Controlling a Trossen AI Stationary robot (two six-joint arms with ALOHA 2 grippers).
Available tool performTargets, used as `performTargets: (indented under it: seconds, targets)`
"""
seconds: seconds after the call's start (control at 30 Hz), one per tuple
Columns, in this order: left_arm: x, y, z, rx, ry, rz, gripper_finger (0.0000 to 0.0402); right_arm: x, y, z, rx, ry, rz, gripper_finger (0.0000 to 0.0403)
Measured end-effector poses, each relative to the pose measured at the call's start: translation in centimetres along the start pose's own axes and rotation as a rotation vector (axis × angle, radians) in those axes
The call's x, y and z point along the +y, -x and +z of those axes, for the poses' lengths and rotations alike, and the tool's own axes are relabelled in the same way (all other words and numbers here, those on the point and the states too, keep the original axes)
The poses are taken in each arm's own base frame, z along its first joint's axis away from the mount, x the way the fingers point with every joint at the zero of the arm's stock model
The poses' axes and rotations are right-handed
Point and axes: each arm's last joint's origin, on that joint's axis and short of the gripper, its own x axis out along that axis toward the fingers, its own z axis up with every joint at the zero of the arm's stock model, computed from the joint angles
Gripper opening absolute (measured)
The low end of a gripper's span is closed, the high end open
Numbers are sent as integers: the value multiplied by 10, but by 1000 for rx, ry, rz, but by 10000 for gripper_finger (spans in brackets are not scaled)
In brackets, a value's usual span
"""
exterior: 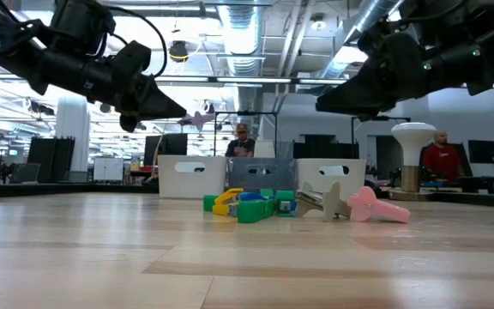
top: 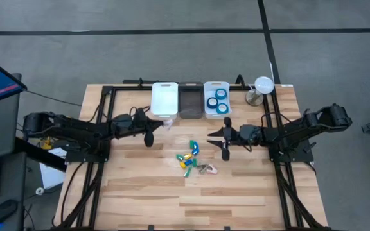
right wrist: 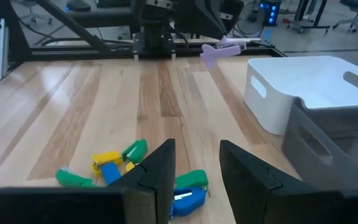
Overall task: Pick and place Stapler, Stapler remover, tape
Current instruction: Put the purple stapler remover into the left white bin
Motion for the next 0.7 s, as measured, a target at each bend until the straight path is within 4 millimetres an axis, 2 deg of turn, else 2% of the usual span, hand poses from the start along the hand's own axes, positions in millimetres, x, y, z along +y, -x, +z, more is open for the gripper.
performTargets:
  seconds: [0.2,0.37,0.6,0.7]
  targets:
    - [17,-2,7,-33,-9,50,2,-7,-1,0,4,-14,-30,117]
    - [39,-3,17,-82,-7,90,2,-10,-1,0,8,-17,-44,117]
    - [67,-6,44,-144,-15,161,2,-10,-1,-1,18,-16,-47,117]
    - [77,-9,56,-100,-27,216,2,-10,-1,-2,26,-15,-47,117]
